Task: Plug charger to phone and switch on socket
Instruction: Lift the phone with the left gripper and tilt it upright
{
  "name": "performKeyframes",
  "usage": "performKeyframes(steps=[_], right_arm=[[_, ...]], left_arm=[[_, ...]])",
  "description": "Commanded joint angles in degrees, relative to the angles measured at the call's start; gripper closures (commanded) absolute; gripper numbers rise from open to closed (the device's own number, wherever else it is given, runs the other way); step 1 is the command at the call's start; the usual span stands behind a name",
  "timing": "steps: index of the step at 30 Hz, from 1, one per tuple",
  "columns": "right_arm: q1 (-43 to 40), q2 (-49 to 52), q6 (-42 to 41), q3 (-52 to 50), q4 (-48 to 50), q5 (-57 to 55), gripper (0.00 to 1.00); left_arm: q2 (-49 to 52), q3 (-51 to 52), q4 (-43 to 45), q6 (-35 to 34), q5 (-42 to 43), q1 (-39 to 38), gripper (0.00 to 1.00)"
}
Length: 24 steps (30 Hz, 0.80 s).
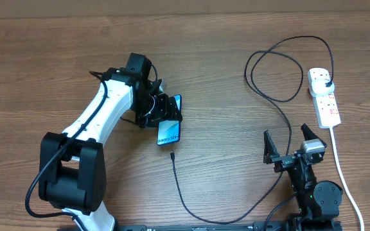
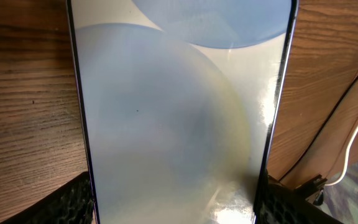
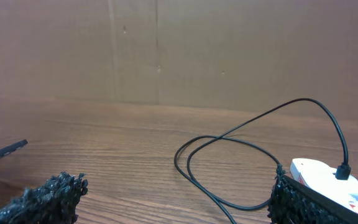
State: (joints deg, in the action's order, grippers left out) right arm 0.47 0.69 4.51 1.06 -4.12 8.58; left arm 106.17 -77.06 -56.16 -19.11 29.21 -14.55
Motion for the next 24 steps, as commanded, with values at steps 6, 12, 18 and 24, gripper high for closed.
performKeyframes(steps=[6, 12, 18, 24], right_arm=[[-0.2, -0.5, 0.1, -0.6, 0.1, -0.1, 0.0], [-0.2, -0.5, 0.1, -0.6, 0.1, -0.1, 0.0], [-0.2, -0.5, 0.1, -0.6, 0.2, -0.1, 0.0], [-0.2, -0.5, 0.0, -0.6, 0.2, 0.5, 0.0]], left_arm=[[-1.4, -0.3, 0.0, 1.3, 2.2, -0.2, 0.3], [-1.4, -0.3, 0.0, 1.0, 2.4, -0.2, 0.3], [-1.4, -0.3, 0.2, 1.1, 2.0, -0.1, 0.3], [-1.4, -0.3, 0.5, 1.1, 1.8, -0.1, 0.3]])
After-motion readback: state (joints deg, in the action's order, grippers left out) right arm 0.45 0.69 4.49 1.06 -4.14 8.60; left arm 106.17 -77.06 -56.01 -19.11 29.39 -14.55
